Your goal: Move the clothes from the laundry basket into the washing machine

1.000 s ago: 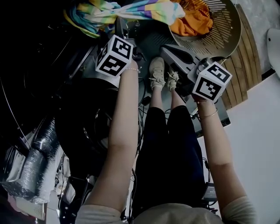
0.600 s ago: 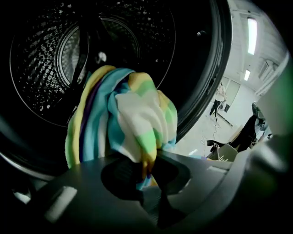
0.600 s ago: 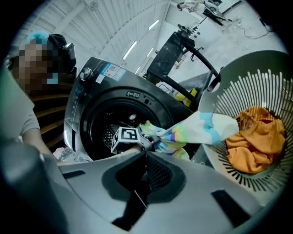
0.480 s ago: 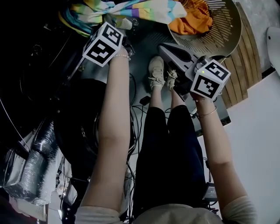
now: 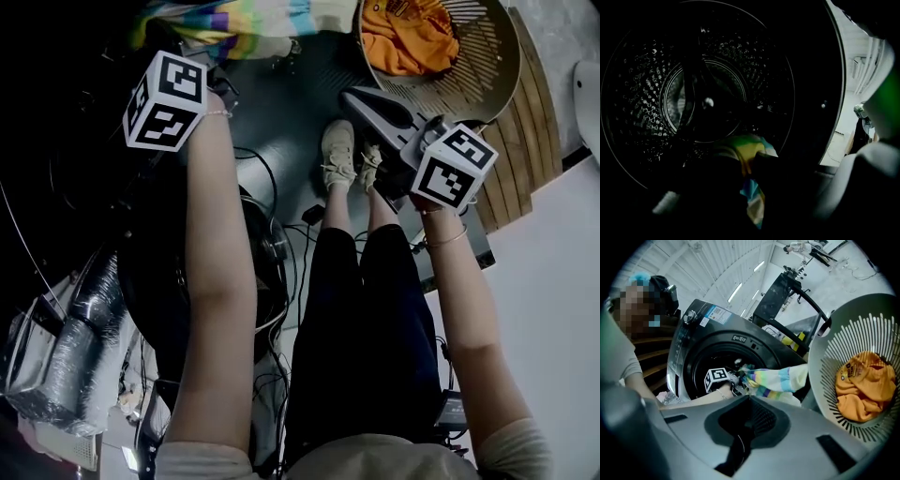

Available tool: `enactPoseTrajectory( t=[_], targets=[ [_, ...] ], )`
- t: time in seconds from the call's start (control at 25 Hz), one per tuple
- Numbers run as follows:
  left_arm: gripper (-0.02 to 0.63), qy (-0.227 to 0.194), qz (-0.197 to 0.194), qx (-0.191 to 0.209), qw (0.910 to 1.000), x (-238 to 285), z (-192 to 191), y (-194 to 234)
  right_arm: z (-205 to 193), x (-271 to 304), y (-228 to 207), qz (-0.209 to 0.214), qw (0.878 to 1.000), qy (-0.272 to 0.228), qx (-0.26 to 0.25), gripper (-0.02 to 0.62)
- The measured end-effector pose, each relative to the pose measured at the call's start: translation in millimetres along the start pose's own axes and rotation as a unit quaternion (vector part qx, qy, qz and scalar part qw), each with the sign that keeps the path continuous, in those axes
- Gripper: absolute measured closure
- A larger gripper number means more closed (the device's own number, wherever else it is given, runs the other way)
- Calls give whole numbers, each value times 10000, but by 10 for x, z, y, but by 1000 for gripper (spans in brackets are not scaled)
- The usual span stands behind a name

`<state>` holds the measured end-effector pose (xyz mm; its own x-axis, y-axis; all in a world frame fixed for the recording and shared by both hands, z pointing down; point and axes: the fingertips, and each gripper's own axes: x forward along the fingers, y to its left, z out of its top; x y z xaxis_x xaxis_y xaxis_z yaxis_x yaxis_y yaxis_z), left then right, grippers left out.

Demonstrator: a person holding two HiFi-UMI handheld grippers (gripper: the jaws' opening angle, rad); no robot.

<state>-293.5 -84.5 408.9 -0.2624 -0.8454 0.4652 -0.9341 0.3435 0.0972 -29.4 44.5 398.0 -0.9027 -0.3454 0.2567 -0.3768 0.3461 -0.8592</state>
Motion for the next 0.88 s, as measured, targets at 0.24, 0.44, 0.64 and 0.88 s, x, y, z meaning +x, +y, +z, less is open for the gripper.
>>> enactPoseTrajectory(
  t=[0.24,0.44,0.64,0.88],
  targets=[
    [516,532,134,-217,9983,154,-330,62,-67,62,9,13,10000,78,31,583],
    [346,606,186,-534,9966,-90,-482,13,-103,68,37,29,9999,143,11,583],
    [285,1098,-94,-796,9907,-450,-1007,-244,-124,49,27,3,9999,78,108,583],
    [249,1793,-74,-1060,9780,-242,-1695,-298,-165,71,-6,42,9999,46,126,583]
  ],
)
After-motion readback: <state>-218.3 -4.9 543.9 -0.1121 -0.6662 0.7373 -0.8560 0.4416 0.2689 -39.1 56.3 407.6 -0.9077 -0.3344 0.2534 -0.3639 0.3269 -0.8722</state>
